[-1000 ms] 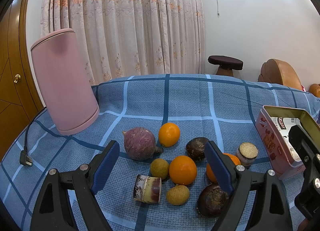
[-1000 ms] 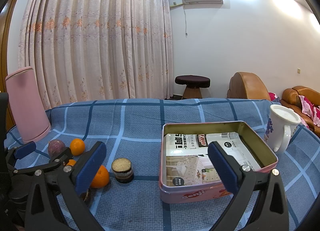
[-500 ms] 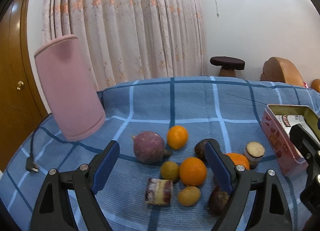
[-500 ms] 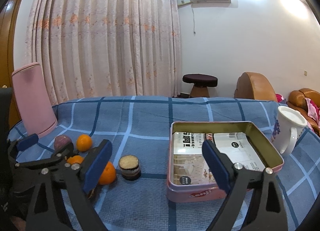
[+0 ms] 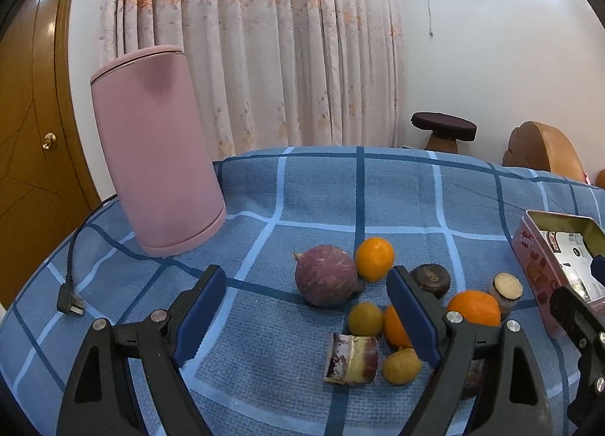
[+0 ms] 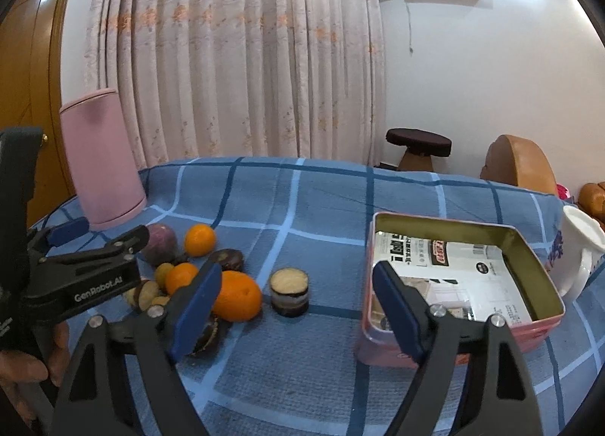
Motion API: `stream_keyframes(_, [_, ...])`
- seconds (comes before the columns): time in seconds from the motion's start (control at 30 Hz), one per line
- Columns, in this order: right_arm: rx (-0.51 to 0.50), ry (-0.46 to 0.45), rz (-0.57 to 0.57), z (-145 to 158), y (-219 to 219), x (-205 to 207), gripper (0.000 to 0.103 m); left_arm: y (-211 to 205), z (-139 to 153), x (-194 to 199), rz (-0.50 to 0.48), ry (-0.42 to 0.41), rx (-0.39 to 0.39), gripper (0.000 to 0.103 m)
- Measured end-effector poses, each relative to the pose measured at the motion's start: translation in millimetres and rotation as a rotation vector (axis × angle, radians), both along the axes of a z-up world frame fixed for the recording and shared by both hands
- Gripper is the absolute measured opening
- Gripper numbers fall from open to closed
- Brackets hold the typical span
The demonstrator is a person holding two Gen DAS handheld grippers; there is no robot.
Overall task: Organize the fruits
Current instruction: 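Move the right tool to the dark brown round fruit and grasp it, then grasp the cylindrical cake roll with the left tool while the right tool lifts the brown fruit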
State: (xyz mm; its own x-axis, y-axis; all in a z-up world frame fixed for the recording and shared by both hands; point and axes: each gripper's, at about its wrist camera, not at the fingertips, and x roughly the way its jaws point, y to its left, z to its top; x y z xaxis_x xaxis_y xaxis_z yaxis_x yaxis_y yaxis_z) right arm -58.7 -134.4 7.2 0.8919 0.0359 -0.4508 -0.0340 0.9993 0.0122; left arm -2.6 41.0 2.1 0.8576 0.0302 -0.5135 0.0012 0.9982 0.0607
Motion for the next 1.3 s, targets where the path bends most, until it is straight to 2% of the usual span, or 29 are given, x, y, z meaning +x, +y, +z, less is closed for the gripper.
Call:
stream_keyframes(0.17, [0.011,0.016,0.013,-1,0,0,0.084,-2,0,-1,-0.023,0.006,0.018,0.088])
stream_keyframes(0.27, [0.020,0.046,0.043,-4,2,2,0.078,6,1,1,-0.001,0.012,0.023,0.088])
stream_keyframes(0.37, [0.024,0.108,0.110,-9,9,7,0.078,19,-1,7,0.042,0.038,0.019,0.088])
stream_keyframes(0.5, [0.038,0.228,0.243,-23,30,18,0.076,25,-3,11,0.019,0.080,0.019,0.088])
stream_keyframes(0.63, [0.012,0.315,0.295,-34,48,27,0.059,30,-2,13,0.016,0.091,0.008,0.088])
stream_keyframes(0.77, [0.064,0.401,0.298,-46,46,39,0.054,33,-6,17,0.000,0.118,-0.004,0.088])
stream_keyframes(0.83, [0.089,0.401,0.308,-47,43,39,0.041,31,-7,16,-0.039,0.130,-0.008,0.088])
stream_keyframes(0.97, [0.111,0.380,0.315,-44,39,30,0.041,29,-8,11,-0.122,0.143,-0.050,0.088])
stream_keyframes(1.1, [0.120,0.247,0.271,-23,24,19,0.041,19,-8,3,-0.217,0.156,-0.089,0.088])
stream_keyframes(1.2, [0.108,0.161,0.224,-10,15,11,0.041,8,-13,4,-0.243,0.184,-0.071,0.088])
stream_keyframes(1.3, [0.091,0.145,0.205,-6,12,8,0.041,1,-22,7,-0.236,0.221,-0.021,0.088])
